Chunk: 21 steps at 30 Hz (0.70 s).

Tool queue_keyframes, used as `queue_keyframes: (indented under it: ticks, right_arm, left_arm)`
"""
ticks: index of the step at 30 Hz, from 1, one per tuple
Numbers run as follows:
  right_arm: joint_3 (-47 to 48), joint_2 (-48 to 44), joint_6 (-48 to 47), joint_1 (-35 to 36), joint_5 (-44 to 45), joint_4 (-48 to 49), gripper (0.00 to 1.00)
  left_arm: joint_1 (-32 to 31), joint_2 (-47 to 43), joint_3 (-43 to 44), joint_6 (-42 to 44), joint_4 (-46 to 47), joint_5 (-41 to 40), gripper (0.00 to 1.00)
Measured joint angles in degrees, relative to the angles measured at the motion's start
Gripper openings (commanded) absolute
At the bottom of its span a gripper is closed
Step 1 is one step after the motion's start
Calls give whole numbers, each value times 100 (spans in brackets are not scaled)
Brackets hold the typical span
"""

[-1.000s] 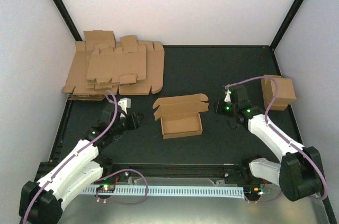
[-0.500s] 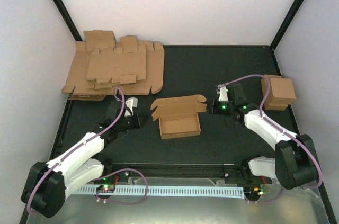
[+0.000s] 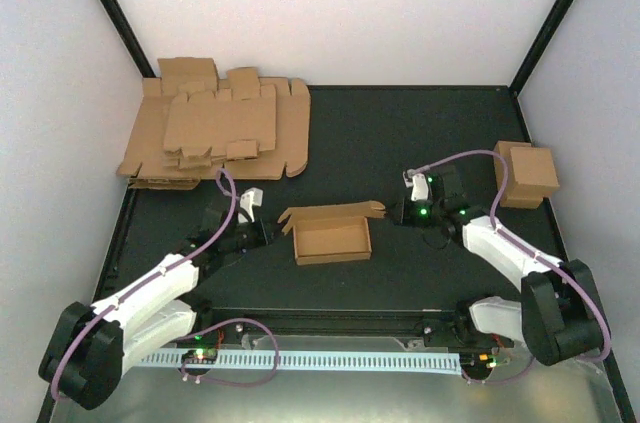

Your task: Fold the paper box

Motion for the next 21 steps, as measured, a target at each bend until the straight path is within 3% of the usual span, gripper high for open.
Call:
queue_keyframes:
  ticks: [21]
  right_arm:
    - [-164,-190,238,201,-267,81,2]
  left_arm:
    - [-264,140,-17,-426,535,66,2]
